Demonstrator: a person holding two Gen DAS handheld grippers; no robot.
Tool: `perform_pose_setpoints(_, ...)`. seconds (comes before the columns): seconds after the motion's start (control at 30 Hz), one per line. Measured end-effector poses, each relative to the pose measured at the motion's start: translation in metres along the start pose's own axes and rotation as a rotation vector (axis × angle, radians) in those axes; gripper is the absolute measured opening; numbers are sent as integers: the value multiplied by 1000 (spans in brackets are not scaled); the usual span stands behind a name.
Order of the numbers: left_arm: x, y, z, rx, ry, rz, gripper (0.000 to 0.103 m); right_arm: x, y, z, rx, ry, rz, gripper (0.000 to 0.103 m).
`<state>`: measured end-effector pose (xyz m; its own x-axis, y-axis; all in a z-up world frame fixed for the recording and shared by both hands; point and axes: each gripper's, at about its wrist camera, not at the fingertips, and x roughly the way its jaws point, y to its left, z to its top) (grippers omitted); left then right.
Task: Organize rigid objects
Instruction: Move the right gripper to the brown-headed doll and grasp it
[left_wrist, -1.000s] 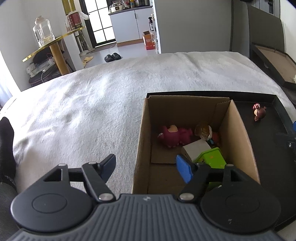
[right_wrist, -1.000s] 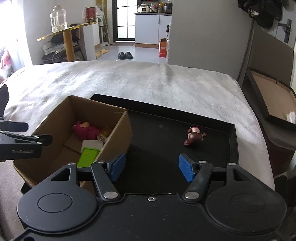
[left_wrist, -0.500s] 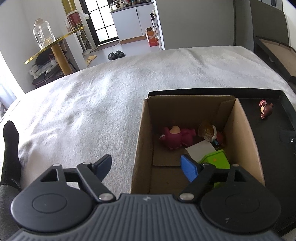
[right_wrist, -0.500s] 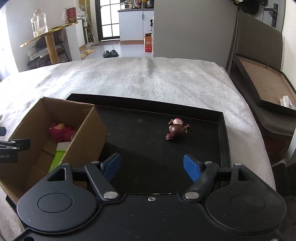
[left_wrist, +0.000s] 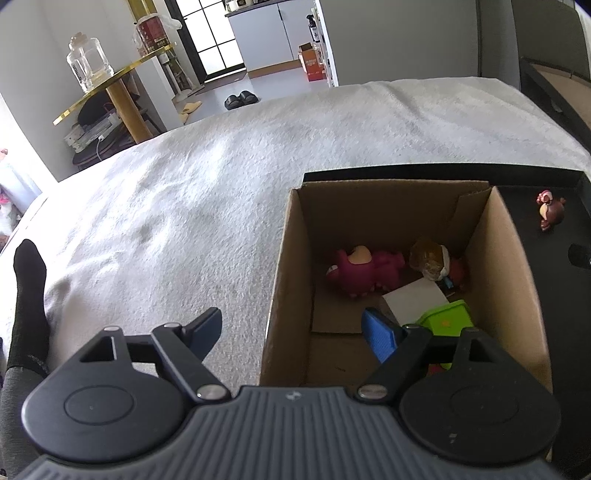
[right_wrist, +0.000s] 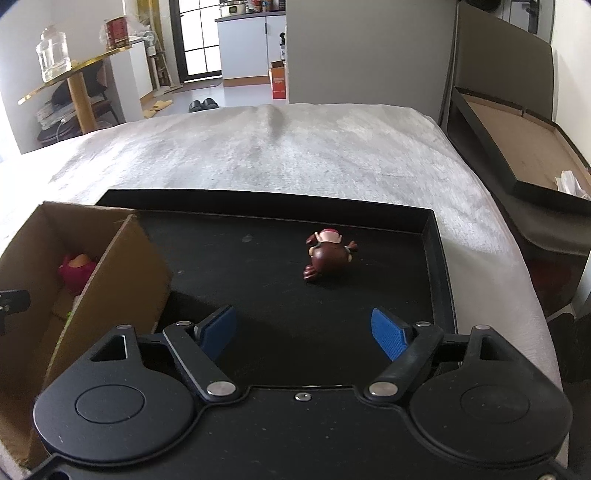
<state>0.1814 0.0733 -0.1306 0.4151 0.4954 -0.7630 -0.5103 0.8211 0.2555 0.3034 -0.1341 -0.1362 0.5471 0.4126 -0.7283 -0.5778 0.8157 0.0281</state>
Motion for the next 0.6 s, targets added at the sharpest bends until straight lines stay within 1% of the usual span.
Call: perform_pose_setpoints(0.6, 16, -1, 8, -9, 22, 52, 82, 41, -8, 12, 12, -2, -13, 80)
